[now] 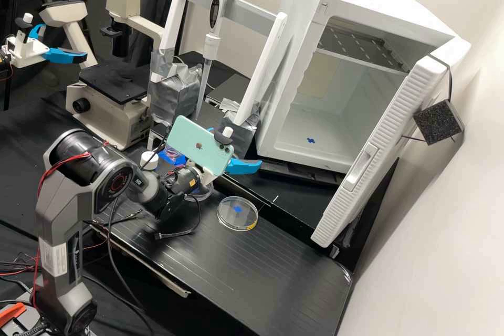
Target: Use the pipette
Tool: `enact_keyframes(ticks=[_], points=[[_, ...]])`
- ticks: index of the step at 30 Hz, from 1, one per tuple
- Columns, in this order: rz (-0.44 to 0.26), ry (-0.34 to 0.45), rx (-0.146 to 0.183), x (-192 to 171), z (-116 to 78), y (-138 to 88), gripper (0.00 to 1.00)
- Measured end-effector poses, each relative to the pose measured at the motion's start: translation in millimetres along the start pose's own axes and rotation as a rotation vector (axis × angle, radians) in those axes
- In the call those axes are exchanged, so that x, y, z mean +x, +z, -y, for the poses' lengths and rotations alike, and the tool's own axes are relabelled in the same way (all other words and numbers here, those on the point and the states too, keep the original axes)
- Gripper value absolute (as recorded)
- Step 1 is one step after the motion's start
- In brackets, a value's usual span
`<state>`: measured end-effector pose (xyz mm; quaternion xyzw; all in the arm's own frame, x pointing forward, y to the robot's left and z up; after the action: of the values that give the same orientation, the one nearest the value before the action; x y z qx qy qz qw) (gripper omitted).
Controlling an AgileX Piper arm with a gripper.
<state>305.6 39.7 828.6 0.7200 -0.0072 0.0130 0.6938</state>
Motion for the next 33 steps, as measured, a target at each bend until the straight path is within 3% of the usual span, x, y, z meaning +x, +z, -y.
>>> enact_keyframes(ticks=[10, 16, 22, 26, 28, 30, 33], points=[[0.000, 0.000, 0.000, -1.3, 0.7, 0.8, 1.00], [-0.013, 0.008, 0.000, -24.7, -3.7, -2.7, 1.00], [-0.135, 0.066, -0.016, -54.3, -20.0, -28.1, 1.00], [-0.270, 0.105, -0.015, -71.9, -30.1, -60.1, 1.00], [-0.345, 0.115, -0.030, -77.4, -34.0, -81.4, 1.00], [-0.382, 0.112, -0.057, -78.2, -36.8, -98.1, 1.00], [-0.414, 0.117, -0.072, -75.5, -41.4, -120.0, 1.00]])
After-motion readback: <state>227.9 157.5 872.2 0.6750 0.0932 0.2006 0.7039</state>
